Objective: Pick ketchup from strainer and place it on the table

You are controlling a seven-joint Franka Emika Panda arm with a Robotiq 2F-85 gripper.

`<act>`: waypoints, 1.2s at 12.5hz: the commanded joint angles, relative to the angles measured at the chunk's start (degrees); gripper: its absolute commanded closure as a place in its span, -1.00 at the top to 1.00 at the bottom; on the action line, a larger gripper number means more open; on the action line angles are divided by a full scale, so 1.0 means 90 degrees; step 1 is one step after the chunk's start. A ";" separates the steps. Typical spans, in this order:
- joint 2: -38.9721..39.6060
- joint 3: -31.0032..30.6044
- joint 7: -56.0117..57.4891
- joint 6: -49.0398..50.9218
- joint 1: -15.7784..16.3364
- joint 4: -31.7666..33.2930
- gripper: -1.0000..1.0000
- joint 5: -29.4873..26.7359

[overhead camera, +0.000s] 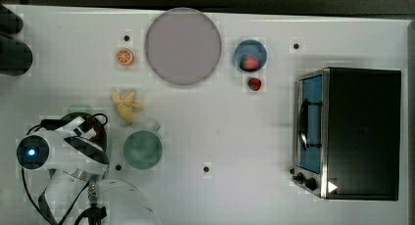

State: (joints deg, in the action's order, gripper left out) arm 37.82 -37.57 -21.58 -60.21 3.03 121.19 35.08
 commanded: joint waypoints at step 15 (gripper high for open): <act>-0.2820 -0.1762 0.2537 0.3973 -0.1941 -0.0964 0.13 -0.3367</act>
State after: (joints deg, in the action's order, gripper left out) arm 11.74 -54.22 -5.40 -26.65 -11.05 113.70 7.11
